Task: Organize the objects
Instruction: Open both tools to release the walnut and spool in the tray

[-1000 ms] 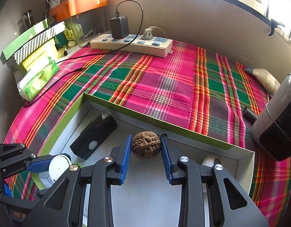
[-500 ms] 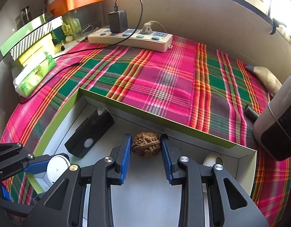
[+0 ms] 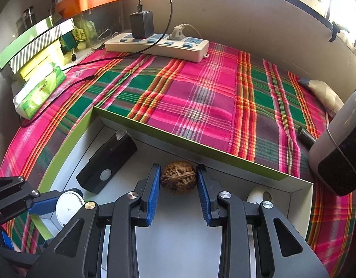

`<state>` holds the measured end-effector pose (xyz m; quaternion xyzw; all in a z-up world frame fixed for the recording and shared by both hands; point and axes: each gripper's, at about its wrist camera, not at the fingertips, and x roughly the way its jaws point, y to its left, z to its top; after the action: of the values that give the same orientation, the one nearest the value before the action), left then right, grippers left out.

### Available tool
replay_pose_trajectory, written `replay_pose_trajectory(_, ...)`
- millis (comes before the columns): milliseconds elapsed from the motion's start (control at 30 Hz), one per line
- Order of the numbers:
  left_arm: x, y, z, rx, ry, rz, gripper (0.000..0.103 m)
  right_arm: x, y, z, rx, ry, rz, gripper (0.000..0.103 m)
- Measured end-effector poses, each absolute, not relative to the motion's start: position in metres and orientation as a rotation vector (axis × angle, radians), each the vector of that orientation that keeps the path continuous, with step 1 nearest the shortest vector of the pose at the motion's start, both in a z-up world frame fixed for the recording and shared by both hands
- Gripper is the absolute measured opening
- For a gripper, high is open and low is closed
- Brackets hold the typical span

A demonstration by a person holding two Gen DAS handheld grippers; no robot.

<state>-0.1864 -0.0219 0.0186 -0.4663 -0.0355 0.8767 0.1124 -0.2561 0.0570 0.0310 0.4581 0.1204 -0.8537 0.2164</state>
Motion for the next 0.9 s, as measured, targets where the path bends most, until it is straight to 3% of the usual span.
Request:
replay_pose_trajectory(167, -0.186, -0.022, 0.018, -1.371, -0.097, 2.576, 0.032, -0.255, 0.057, 0.032, 1.27, 0.315, -2.368, 0.033)
replay_pose_trajectory(300, -0.186, -0.021, 0.019, -1.372, -0.101, 2.578, 0.032, -0.254, 0.056, 0.032, 1.267, 0.312, -2.371, 0.043)
replay_pose_trajectory(900, -0.179, -0.025, 0.023, -1.38, -0.094, 2.607, 0.038, -0.245, 0.06, 0.039, 1.24, 0.302, -2.399, 0.044)
